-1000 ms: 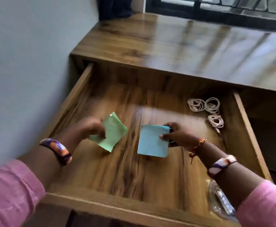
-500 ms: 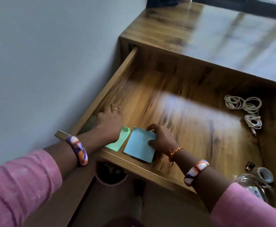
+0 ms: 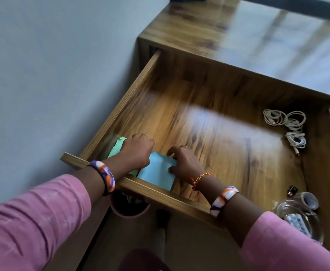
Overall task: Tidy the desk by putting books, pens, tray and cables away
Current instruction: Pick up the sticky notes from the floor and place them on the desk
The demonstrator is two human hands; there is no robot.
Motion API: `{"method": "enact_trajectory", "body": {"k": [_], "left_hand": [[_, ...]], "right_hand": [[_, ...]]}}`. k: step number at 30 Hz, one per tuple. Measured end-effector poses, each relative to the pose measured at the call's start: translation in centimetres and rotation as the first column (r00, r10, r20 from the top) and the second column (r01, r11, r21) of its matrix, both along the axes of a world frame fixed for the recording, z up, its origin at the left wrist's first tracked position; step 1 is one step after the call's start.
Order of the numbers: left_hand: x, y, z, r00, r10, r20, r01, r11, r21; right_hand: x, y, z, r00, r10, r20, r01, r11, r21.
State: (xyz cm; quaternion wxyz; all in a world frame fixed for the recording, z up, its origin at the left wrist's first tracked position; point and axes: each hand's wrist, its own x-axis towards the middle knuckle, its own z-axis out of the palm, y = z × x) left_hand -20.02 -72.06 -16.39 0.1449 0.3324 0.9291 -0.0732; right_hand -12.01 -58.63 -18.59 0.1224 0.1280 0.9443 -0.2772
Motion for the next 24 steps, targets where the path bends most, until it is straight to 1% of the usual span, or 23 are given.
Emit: {"method": "enact_trajectory", "body": {"k": [2,5,7,8,9,11,12,14,16,18,20,21,24], "left_hand": [[-0.2,-0.1,0.2,1.000,0.013,0.008,-0.013,1.000,-0.002],[0.1,-0.1,1.6,0.996,0.057,0.064,-0.058,0.998,0.016],[1.1,0.4,3.2,0.990,0.019,0.137,-0.025,0.999,0.036],[2.1,1.0,4.3,0.978,-0.025,0.208,0.013,0.998,0.056],[3.2,1.6,5.2,0.949,-0.073,0.306,0.049,0.995,0.086],[6.0,2.9,6.9,0.851,-0.187,0.491,0.132,0.981,0.145],[7.4,3.5,7.5,0.806,-0.241,0.541,0.182,0.970,0.161],[10.2,4.6,8.4,0.746,-0.322,0.583,0.285,0.946,0.157],[12.5,5.5,8.6,0.708,-0.410,0.575,0.398,0.904,0.155],[14.5,6.3,8.4,0.718,-0.510,0.475,0.506,0.850,0.148],[15.8,6.9,8.2,0.767,-0.551,0.330,0.543,0.830,0.125],[16.3,7.3,8.2,0.789,-0.541,0.292,0.532,0.839,0.117],[17.0,8.4,8.0,0.824,-0.506,0.256,0.500,0.861,0.092]], "right_hand": [[0.1,0.2,0.3,1.000,-0.018,0.009,0.019,0.999,-0.026],[0.7,0.9,1.8,0.999,-0.021,0.024,0.022,0.999,-0.034],[1.7,1.5,3.5,0.999,0.015,0.043,-0.013,0.999,-0.046],[2.6,1.9,4.6,0.997,0.037,0.068,-0.033,0.998,-0.062],[3.5,2.3,5.6,0.992,0.065,0.105,-0.056,0.995,-0.080],[5.7,3.1,7.5,0.972,0.107,0.211,-0.082,0.989,-0.123],[6.9,3.5,8.2,0.956,0.116,0.269,-0.081,0.987,-0.136],[9.6,4.1,9.6,0.925,0.104,0.365,-0.061,0.990,-0.126],[12.3,4.7,10.5,0.896,0.083,0.437,-0.052,0.995,-0.083],[15.0,5.3,11.0,0.890,0.081,0.449,-0.100,0.995,0.017],[17.0,5.5,11.1,0.916,0.061,0.397,-0.115,0.987,0.114],[17.8,5.4,11.1,0.934,0.046,0.353,-0.104,0.984,0.146],[19.0,5.1,10.5,0.978,0.011,0.206,-0.069,0.959,0.276]]}}
